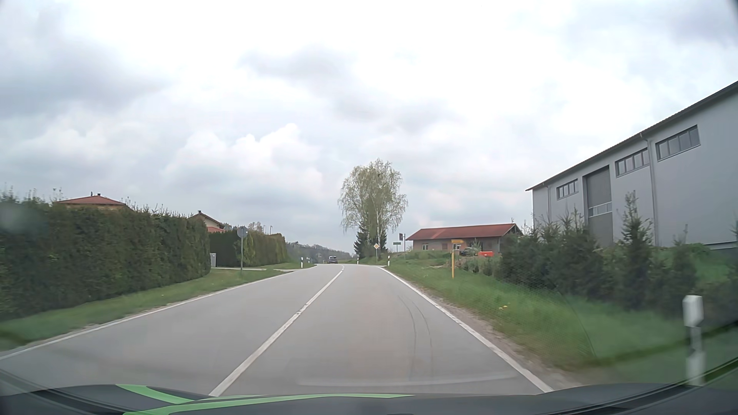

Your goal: Follow the waypoints while adhering to traffic rules and regulations

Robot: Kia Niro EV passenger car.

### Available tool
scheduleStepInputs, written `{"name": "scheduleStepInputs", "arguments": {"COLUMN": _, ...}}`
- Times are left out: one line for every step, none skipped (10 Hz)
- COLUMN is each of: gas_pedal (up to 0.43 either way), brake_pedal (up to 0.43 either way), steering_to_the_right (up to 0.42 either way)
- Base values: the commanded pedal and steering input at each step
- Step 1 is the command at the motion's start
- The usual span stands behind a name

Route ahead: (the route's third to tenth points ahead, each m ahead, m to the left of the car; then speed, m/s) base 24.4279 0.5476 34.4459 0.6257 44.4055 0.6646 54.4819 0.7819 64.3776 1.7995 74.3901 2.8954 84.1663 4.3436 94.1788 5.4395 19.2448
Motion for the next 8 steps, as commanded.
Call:
{"name": "scheduleStepInputs", "arguments": {"gas_pedal": 0.299, "brake_pedal": 0.0, "steering_to_the_right": -0.001}}
{"name": "scheduleStepInputs", "arguments": {"gas_pedal": 0.299, "brake_pedal": 0.0, "steering_to_the_right": -0.001}}
{"name": "scheduleStepInputs", "arguments": {"gas_pedal": 0.287, "brake_pedal": 0.0, "steering_to_the_right": -0.001}}
{"name": "scheduleStepInputs", "arguments": {"gas_pedal": 0.287, "brake_pedal": 0.0, "steering_to_the_right": -0.002}}
{"name": "scheduleStepInputs", "arguments": {"gas_pedal": 0.287, "brake_pedal": 0.0, "steering_to_the_right": -0.002}}
{"name": "scheduleStepInputs", "arguments": {"gas_pedal": 0.287, "brake_pedal": 0.0, "steering_to_the_right": -0.003}}
{"name": "scheduleStepInputs", "arguments": {"gas_pedal": 0.287, "brake_pedal": 0.0, "steering_to_the_right": -0.004}}
{"name": "scheduleStepInputs", "arguments": {"gas_pedal": 0.28, "brake_pedal": 0.0, "steering_to_the_right": -0.005}}
